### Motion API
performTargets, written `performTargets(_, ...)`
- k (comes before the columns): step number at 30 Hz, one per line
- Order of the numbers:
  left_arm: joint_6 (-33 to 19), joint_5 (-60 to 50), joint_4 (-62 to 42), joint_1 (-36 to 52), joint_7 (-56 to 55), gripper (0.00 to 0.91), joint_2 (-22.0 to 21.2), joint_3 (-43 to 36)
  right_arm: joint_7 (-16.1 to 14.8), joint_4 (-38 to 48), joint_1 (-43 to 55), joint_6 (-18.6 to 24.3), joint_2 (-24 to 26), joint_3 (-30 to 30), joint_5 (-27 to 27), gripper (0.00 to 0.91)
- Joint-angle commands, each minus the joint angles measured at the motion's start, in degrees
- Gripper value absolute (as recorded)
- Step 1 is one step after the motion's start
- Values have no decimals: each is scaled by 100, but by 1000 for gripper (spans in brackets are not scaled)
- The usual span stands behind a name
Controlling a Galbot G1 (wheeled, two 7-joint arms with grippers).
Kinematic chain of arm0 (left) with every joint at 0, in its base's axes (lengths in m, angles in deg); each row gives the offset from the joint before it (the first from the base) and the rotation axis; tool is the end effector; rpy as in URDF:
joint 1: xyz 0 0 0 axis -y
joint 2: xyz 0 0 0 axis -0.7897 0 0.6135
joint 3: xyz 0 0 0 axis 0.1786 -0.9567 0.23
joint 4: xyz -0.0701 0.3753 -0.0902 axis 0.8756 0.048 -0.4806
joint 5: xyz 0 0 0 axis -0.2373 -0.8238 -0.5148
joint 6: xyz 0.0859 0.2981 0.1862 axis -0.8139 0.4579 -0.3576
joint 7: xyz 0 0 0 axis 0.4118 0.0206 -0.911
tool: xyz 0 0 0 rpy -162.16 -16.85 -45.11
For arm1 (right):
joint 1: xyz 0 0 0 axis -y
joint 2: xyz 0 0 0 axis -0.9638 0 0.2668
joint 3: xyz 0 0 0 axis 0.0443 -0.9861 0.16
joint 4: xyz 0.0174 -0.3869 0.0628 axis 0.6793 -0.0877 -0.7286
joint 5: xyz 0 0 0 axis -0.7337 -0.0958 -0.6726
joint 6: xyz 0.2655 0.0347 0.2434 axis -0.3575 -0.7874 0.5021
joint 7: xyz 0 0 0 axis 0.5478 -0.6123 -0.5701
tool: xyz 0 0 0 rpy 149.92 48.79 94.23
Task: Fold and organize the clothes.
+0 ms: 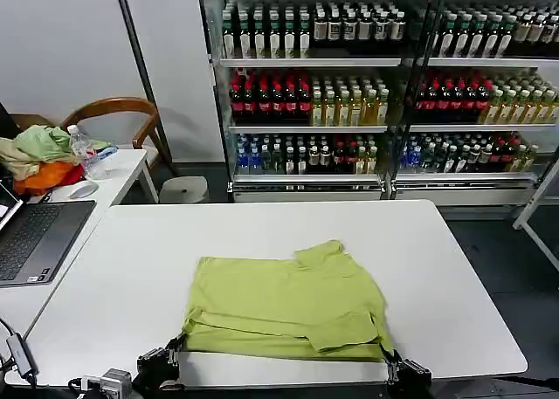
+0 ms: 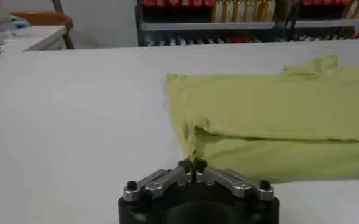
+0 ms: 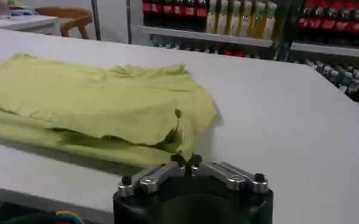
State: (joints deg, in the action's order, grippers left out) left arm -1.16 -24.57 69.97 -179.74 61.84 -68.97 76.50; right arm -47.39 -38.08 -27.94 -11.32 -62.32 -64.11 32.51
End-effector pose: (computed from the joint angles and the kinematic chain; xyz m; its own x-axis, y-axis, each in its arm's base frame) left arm 0.1380 0.1093 -0.3274 -0.8225 0.1404 0.5512 0.1692 0.9856 0.0014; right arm 0.1003 -0.0858 -0.3205 -0.8653 -0.1600 0.4750 -0.2199 0.9728 -0.0729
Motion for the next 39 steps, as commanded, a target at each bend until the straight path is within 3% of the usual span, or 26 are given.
performTargets(1, 58, -64, 331, 69, -80, 907, 3, 155, 6, -305, -69, -91, 64, 231, -45, 907)
performTargets(6, 132, 182, 466, 346, -19, 907, 44, 332, -11, -636, 131, -313, 136, 670, -340, 907)
performTargets(10, 67, 468, 333, 803, 175, 907, 96, 417, 0, -611, 887, -559, 289, 926, -1113, 907)
performTargets(12, 54, 471, 162, 1101, 254, 907, 130, 329, 82, -407, 1436, -768, 280, 765, -1225, 907)
performTargets(17, 64, 477, -829, 2327, 448, 907, 117, -282, 313, 530, 3478, -1458, 61, -482, -1428, 907)
performTargets(20, 118, 437, -1188, 2757, 632, 907, 68, -520, 362, 1033, 4139, -1626, -79, -955, -1362, 907)
performTargets(24, 116, 434, -1580, 3150, 762, 907, 33, -736, 660, 1729, 4965, -1765, -357, -1373, -1311, 907)
performTargets(29, 141, 452, -2051, 3585, 785, 907, 34, -990, 432, 2556, 5748, -1945, -678, -1648, -1323, 907)
performTargets(39, 159, 466, -3050, 4331, 1143, 907, 3, -1492, 307, 3864, 6385, -1831, -1321, -2066, -1335, 907)
